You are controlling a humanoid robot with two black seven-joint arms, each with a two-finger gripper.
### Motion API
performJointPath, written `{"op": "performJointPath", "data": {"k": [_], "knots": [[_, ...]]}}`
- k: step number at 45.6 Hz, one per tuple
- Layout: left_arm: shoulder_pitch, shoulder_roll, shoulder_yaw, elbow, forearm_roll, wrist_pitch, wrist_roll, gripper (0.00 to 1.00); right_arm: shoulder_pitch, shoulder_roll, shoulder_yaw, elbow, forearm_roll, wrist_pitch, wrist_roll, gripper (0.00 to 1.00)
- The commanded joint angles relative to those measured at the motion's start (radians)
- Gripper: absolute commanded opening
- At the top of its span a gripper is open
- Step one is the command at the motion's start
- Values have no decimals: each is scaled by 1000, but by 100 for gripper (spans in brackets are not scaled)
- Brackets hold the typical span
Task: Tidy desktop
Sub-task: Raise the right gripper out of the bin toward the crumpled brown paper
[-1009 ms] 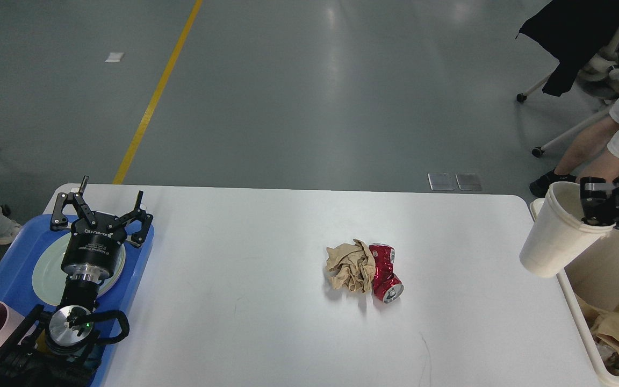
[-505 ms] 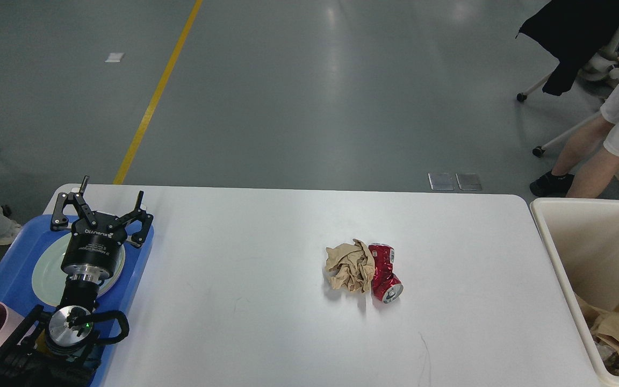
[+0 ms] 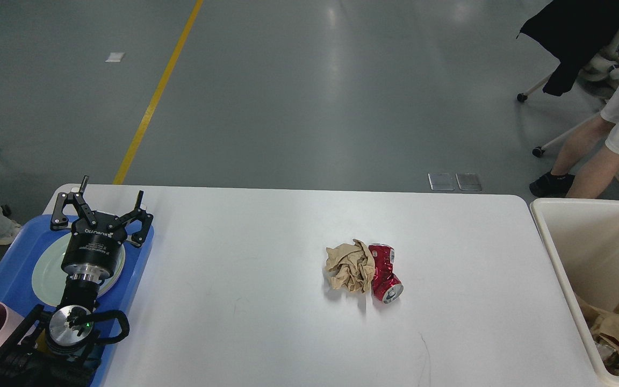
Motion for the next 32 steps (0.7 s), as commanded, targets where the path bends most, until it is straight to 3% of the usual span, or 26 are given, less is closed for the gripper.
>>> {"op": "performJointPath", "data": {"k": [1, 24, 25, 27, 31, 32], "knots": [[0, 0, 0, 0, 1, -2, 0, 97, -30, 32, 5, -6, 0, -49, -8, 0], [0, 0, 0, 0, 1, -2, 0, 97, -58, 76, 3, -9, 0, -78, -8, 0], [0, 0, 0, 0, 1, -2, 0, 97, -61, 76, 3, -10, 0, -86, -8, 4], [0, 0, 0, 0, -1, -2, 0, 97, -69, 76, 5, -12, 0, -125, -8, 45], [0, 0, 0, 0, 1, -2, 0, 97, -73, 78, 6, -7, 0, -223, -5, 100], [0, 0, 0, 0, -1, -2, 0, 97, -73, 81, 7, -6, 0, -237, -4, 100]]}}
